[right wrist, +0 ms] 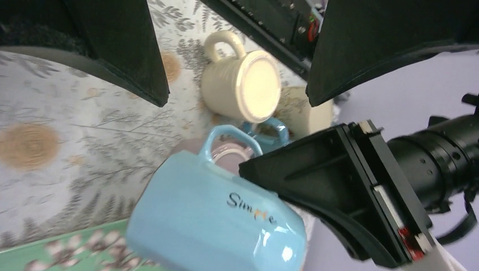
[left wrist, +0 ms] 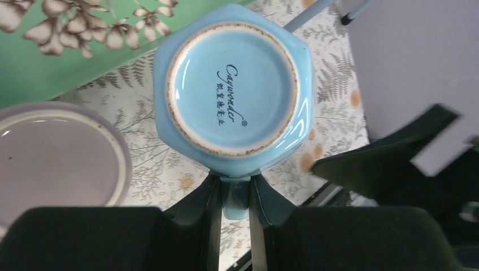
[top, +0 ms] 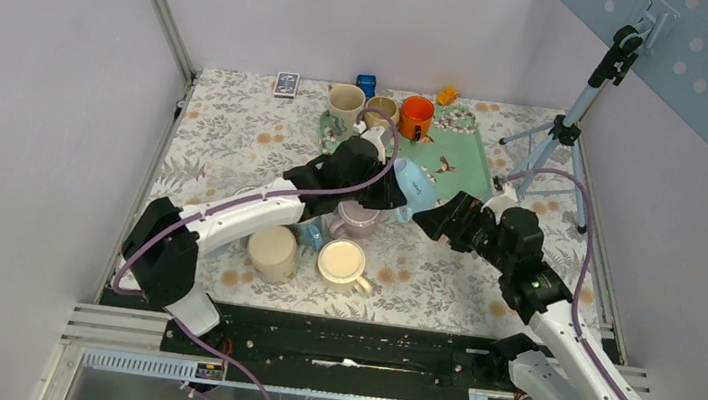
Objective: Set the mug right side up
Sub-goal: Turn over the cup at the center of the board.
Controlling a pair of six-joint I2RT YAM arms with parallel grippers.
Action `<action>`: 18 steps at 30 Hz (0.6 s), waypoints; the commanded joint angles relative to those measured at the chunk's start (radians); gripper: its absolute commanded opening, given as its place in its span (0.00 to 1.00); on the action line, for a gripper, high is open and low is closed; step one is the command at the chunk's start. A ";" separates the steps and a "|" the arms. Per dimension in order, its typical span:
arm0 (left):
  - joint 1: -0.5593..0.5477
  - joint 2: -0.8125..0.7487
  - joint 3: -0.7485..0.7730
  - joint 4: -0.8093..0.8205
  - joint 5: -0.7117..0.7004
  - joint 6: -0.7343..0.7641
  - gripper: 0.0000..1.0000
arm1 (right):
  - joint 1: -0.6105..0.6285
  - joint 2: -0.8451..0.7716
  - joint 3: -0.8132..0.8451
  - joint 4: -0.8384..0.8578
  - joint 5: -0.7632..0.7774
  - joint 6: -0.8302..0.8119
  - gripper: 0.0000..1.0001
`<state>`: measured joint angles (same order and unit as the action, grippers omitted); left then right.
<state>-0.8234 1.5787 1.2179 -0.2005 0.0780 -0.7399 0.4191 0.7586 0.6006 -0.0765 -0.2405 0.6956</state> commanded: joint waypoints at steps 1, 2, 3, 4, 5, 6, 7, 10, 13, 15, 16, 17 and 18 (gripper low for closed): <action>0.018 -0.098 0.059 0.228 0.106 -0.069 0.00 | 0.003 0.015 -0.090 0.323 -0.188 0.161 1.00; 0.023 -0.103 0.060 0.242 0.116 -0.080 0.00 | 0.002 0.021 -0.105 0.364 -0.198 0.186 1.00; 0.027 -0.106 0.060 0.258 0.129 -0.091 0.00 | 0.002 0.029 -0.116 0.406 -0.207 0.209 1.00; 0.031 -0.110 0.060 0.273 0.140 -0.102 0.00 | 0.002 0.036 -0.125 0.438 -0.213 0.232 1.00; 0.034 -0.111 0.062 0.283 0.149 -0.110 0.00 | 0.001 0.043 -0.129 0.462 -0.218 0.245 1.00; 0.036 -0.113 0.063 0.295 0.158 -0.119 0.00 | 0.002 0.053 -0.131 0.482 -0.219 0.256 1.00; 0.038 -0.114 0.064 0.305 0.168 -0.130 0.00 | 0.003 0.059 -0.130 0.500 -0.221 0.265 1.00; 0.047 -0.122 0.052 0.351 0.194 -0.166 0.00 | 0.001 0.075 -0.138 0.568 -0.219 0.305 1.00; 0.056 -0.133 0.033 0.414 0.217 -0.211 0.00 | -0.003 0.090 -0.161 0.670 -0.220 0.373 1.00; 0.062 -0.140 0.024 0.446 0.227 -0.231 0.00 | -0.010 0.103 -0.177 0.737 -0.225 0.417 1.00; 0.064 -0.144 0.018 0.461 0.233 -0.242 0.00 | -0.013 0.109 -0.186 0.769 -0.227 0.440 0.99; 0.067 -0.148 0.013 0.475 0.238 -0.249 0.00 | -0.017 0.114 -0.194 0.802 -0.229 0.463 0.99; 0.070 -0.150 0.007 0.486 0.243 -0.260 0.00 | -0.021 0.120 -0.205 0.838 -0.232 0.485 0.99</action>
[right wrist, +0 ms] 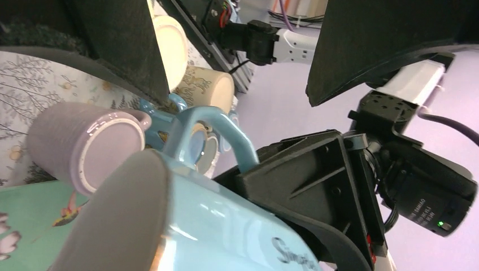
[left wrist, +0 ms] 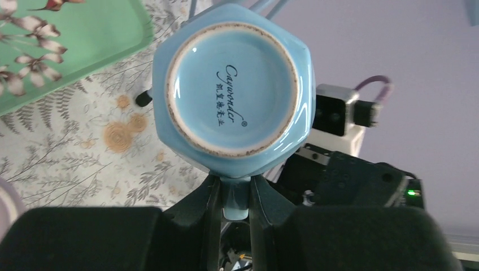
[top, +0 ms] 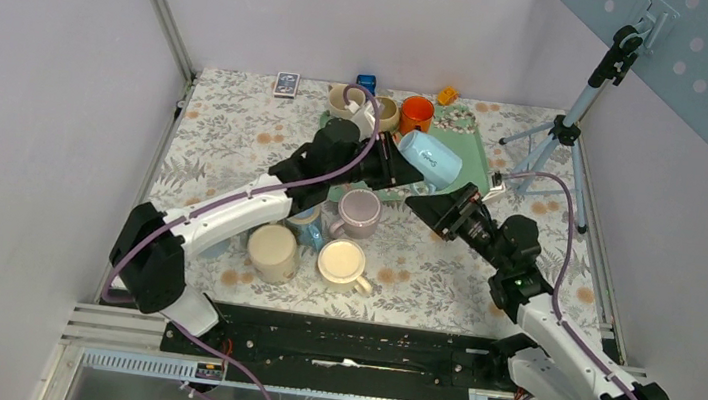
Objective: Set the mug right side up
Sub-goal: Turn over the cup at the center of the board.
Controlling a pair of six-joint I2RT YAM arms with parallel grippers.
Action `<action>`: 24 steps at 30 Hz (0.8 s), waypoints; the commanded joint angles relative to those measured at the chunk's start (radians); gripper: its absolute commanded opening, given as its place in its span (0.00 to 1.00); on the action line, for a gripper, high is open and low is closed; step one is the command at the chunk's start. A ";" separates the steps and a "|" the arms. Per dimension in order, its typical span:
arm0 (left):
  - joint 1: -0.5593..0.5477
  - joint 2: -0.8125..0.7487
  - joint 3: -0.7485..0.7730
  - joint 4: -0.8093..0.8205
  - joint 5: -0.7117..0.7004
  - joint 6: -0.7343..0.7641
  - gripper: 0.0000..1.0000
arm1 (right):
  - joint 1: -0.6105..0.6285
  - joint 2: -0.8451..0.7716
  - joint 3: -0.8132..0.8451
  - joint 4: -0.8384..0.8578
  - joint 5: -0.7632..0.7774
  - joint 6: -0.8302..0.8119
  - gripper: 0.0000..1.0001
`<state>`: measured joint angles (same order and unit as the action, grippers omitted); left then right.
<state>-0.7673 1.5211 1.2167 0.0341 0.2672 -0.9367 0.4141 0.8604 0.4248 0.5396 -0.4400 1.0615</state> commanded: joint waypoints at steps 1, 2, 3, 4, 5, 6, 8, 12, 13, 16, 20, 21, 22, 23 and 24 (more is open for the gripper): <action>0.017 -0.094 0.002 0.266 0.062 -0.072 0.00 | -0.020 0.024 -0.039 0.258 -0.036 0.143 0.98; 0.020 -0.096 -0.003 0.282 0.073 -0.082 0.00 | -0.024 0.033 -0.049 0.293 -0.040 0.166 0.97; 0.021 -0.097 -0.010 0.296 0.079 -0.094 0.00 | -0.027 0.042 -0.056 0.329 -0.046 0.188 0.97; 0.024 -0.099 -0.018 0.311 0.085 -0.104 0.00 | -0.029 0.060 -0.059 0.360 -0.054 0.209 0.96; 0.025 -0.100 -0.024 0.326 0.092 -0.115 0.00 | -0.032 0.075 -0.062 0.394 -0.062 0.228 0.95; 0.027 -0.100 -0.029 0.338 0.104 -0.126 0.00 | -0.036 0.089 -0.065 0.428 -0.069 0.249 0.94; 0.028 -0.098 -0.036 0.358 0.117 -0.144 0.00 | -0.042 0.116 -0.073 0.504 -0.071 0.293 0.92; 0.030 -0.095 -0.052 0.392 0.135 -0.170 0.00 | -0.052 0.175 -0.078 0.660 -0.073 0.366 0.80; 0.031 -0.095 -0.055 0.400 0.139 -0.181 0.00 | -0.052 0.191 -0.077 0.694 -0.073 0.389 0.77; 0.032 -0.093 -0.065 0.420 0.146 -0.194 0.00 | -0.055 0.237 -0.080 0.789 -0.068 0.438 0.68; 0.032 -0.091 -0.072 0.433 0.154 -0.202 0.00 | -0.055 0.279 -0.074 0.857 -0.072 0.470 0.59; 0.031 -0.089 -0.075 0.436 0.157 -0.206 0.00 | -0.056 0.286 -0.074 0.862 -0.073 0.471 0.58; 0.032 -0.088 -0.077 0.443 0.160 -0.209 0.00 | -0.056 0.288 -0.072 0.862 -0.073 0.472 0.57; 0.031 -0.087 -0.079 0.447 0.161 -0.213 0.00 | -0.056 0.291 -0.072 0.862 -0.073 0.472 0.55; 0.032 -0.086 -0.079 0.449 0.163 -0.215 0.00 | -0.057 0.293 -0.069 0.862 -0.074 0.472 0.54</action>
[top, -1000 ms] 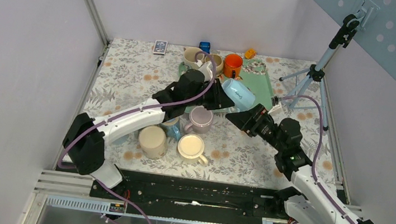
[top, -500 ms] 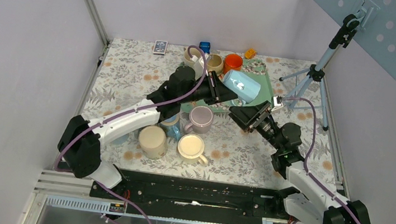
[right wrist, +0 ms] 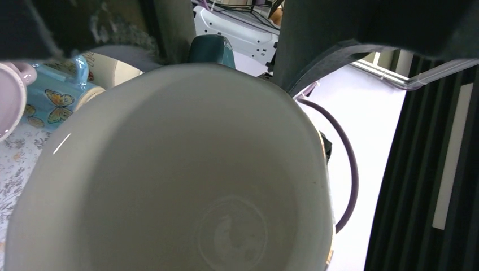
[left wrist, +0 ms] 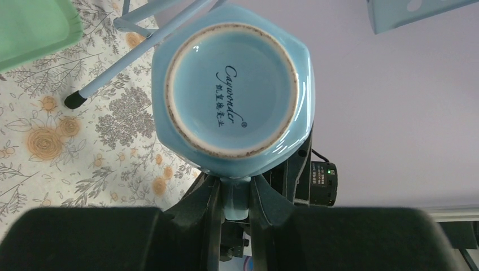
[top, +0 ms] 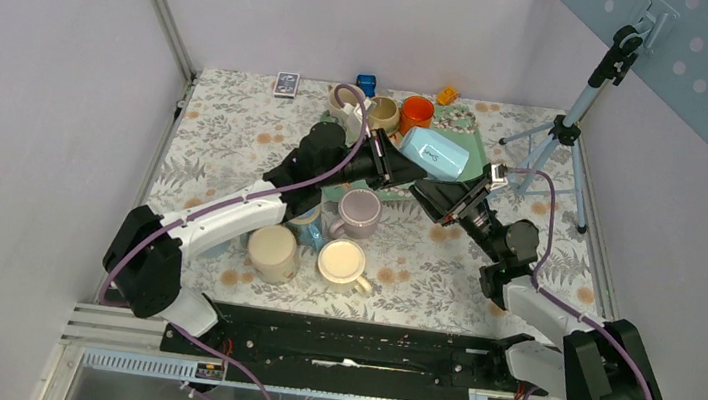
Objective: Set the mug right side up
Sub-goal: Turn over the cup at the center of the board.
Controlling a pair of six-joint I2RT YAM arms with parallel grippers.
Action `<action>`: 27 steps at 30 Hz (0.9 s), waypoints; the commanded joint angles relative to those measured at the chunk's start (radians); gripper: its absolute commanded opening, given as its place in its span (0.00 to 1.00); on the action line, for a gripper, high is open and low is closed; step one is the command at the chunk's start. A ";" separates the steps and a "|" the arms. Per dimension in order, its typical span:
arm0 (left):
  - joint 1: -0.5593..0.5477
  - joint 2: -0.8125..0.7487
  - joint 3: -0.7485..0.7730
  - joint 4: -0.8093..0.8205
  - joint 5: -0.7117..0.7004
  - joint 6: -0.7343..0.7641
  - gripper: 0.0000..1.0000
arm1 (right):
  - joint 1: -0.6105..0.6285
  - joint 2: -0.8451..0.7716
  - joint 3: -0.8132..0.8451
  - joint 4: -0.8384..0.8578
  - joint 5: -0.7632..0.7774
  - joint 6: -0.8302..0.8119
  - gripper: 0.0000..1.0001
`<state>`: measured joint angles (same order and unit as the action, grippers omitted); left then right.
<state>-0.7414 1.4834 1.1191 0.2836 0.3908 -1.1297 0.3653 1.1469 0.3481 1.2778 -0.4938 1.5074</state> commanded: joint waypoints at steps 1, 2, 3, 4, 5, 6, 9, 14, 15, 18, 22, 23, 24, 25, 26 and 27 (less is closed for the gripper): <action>0.006 -0.047 0.020 0.198 0.040 -0.022 0.00 | -0.008 0.008 0.010 0.124 -0.022 0.027 0.52; 0.006 -0.046 0.020 0.198 0.042 -0.023 0.00 | -0.008 0.007 0.011 0.125 -0.024 0.025 0.50; 0.005 -0.046 0.020 0.199 0.043 -0.026 0.00 | -0.008 0.006 0.012 0.124 -0.024 0.022 0.48; 0.005 -0.044 0.020 0.200 0.044 -0.028 0.00 | -0.008 0.004 0.013 0.122 -0.025 0.020 0.47; 0.005 -0.041 0.021 0.200 0.049 -0.029 0.00 | -0.008 0.004 0.015 0.119 -0.028 0.017 0.44; 0.006 -0.040 0.022 0.203 0.050 -0.031 0.00 | -0.008 0.003 0.015 0.116 -0.031 0.014 0.43; 0.006 -0.034 0.022 0.211 0.058 -0.038 0.00 | -0.008 -0.003 0.015 0.095 -0.034 0.004 0.40; 0.006 -0.033 0.016 0.218 0.066 -0.042 0.00 | -0.008 -0.017 0.024 0.065 -0.036 -0.015 0.29; 0.006 -0.035 0.015 0.215 0.068 -0.041 0.00 | -0.008 -0.021 0.027 0.052 -0.036 -0.023 0.27; 0.005 -0.037 0.012 0.198 0.076 -0.028 0.00 | -0.008 -0.044 0.039 -0.001 -0.039 -0.058 0.17; 0.006 -0.041 0.002 0.193 0.082 -0.017 0.00 | -0.008 -0.087 0.064 -0.119 -0.039 -0.127 0.04; 0.006 -0.042 0.000 0.194 0.083 -0.015 0.00 | -0.008 -0.098 0.072 -0.153 -0.039 -0.148 0.00; 0.006 -0.044 -0.002 0.196 0.083 -0.012 0.00 | -0.008 -0.108 0.083 -0.189 -0.040 -0.169 0.00; 0.006 -0.045 -0.006 0.196 0.082 -0.008 0.00 | -0.008 -0.120 0.096 -0.243 -0.041 -0.195 0.00; 0.006 -0.046 -0.008 0.196 0.082 -0.006 0.00 | -0.008 -0.130 0.108 -0.285 -0.043 -0.222 0.00; 0.007 -0.047 -0.011 0.195 0.082 -0.002 0.03 | -0.008 -0.140 0.122 -0.327 -0.043 -0.258 0.00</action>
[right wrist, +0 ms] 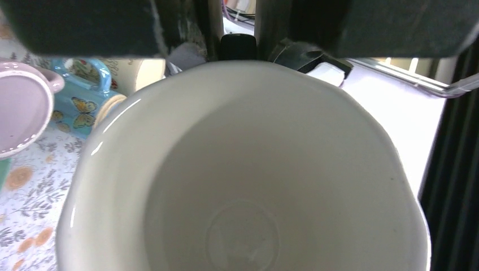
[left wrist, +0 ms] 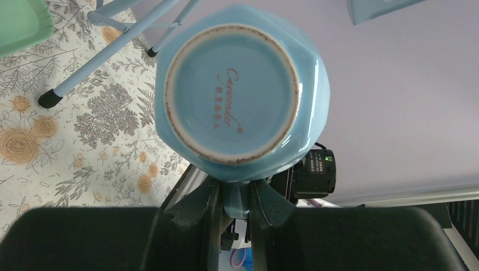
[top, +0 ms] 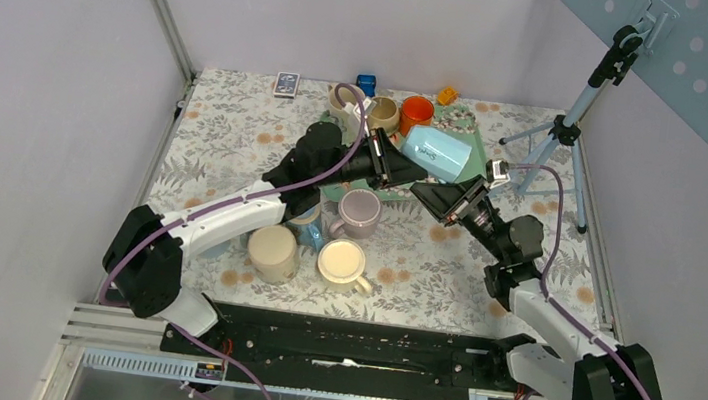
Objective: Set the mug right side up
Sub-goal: Turn over the cup at the center of the board.
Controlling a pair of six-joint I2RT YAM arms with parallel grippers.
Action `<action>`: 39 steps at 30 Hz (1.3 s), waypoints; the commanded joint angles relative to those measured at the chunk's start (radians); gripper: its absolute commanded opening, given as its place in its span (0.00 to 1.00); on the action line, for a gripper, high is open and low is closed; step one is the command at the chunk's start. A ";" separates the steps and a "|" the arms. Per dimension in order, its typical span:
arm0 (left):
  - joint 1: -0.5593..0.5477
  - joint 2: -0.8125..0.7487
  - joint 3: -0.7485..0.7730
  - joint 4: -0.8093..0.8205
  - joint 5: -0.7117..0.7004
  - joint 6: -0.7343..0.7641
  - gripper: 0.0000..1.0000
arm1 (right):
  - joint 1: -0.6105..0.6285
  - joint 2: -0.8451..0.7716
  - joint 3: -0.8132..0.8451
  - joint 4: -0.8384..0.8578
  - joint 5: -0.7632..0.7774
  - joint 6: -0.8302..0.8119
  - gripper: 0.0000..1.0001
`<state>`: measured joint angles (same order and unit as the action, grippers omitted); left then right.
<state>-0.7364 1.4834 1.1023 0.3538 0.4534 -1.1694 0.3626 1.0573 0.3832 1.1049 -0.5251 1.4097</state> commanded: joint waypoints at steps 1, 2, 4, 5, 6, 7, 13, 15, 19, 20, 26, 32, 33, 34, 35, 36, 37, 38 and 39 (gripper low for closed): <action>0.003 -0.048 0.003 0.122 0.019 0.041 0.08 | -0.006 -0.062 0.101 -0.200 -0.013 -0.190 0.00; 0.005 -0.048 0.001 0.121 0.020 0.043 0.12 | -0.005 -0.072 0.121 -0.243 -0.010 -0.219 0.00; 0.008 -0.045 -0.001 0.122 0.023 0.045 0.20 | -0.005 -0.091 0.154 -0.343 -0.001 -0.278 0.00; 0.010 -0.045 0.000 0.122 0.024 0.047 0.26 | -0.005 -0.096 0.174 -0.387 0.002 -0.303 0.00; 0.011 -0.044 0.001 0.122 0.023 0.051 0.34 | -0.005 -0.101 0.190 -0.427 0.003 -0.328 0.00; 0.012 -0.044 0.002 0.121 0.022 0.058 0.38 | -0.005 -0.104 0.206 -0.459 0.008 -0.348 0.00; 0.013 -0.044 0.011 0.071 0.010 0.120 0.69 | -0.005 -0.099 0.287 -0.617 0.026 -0.434 0.00; 0.014 -0.048 0.012 0.046 -0.003 0.142 0.77 | -0.006 -0.094 0.304 -0.644 0.030 -0.449 0.00; 0.014 -0.065 0.020 -0.056 -0.051 0.223 0.99 | -0.005 -0.081 0.344 -0.739 0.061 -0.500 0.00; 0.015 -0.075 0.019 -0.081 -0.065 0.243 0.99 | -0.005 -0.075 0.365 -0.771 0.072 -0.516 0.00; 0.015 -0.138 0.029 -0.241 -0.161 0.369 0.99 | -0.004 -0.017 0.444 -0.916 0.146 -0.598 0.00; 0.019 -0.202 0.045 -0.393 -0.212 0.473 0.99 | -0.006 0.081 0.551 -1.034 0.275 -0.693 0.00; 0.019 -0.212 0.049 -0.417 -0.217 0.487 0.99 | -0.006 0.102 0.571 -1.051 0.295 -0.706 0.00; 0.019 -0.221 0.052 -0.442 -0.223 0.501 0.99 | -0.005 0.123 0.588 -1.063 0.319 -0.719 0.00; 0.020 -0.230 0.055 -0.464 -0.228 0.515 0.99 | -0.005 0.143 0.606 -1.074 0.343 -0.729 0.00; 0.020 -0.240 0.056 -0.484 -0.232 0.529 0.99 | -0.005 0.174 0.625 -1.083 0.372 -0.743 0.00; 0.021 -0.247 0.057 -0.502 -0.236 0.540 0.99 | -0.005 0.199 0.643 -1.093 0.397 -0.756 0.00; 0.020 -0.255 0.057 -0.520 -0.242 0.551 0.99 | -0.005 0.223 0.668 -1.115 0.421 -0.768 0.00; 0.021 -0.261 0.058 -0.537 -0.245 0.561 0.99 | -0.005 0.253 0.694 -1.137 0.443 -0.778 0.00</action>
<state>-0.7235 1.2747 1.1114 -0.0978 0.2523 -0.6960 0.3607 1.2480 0.9432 -0.0456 -0.2195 0.7261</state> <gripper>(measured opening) 0.990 0.263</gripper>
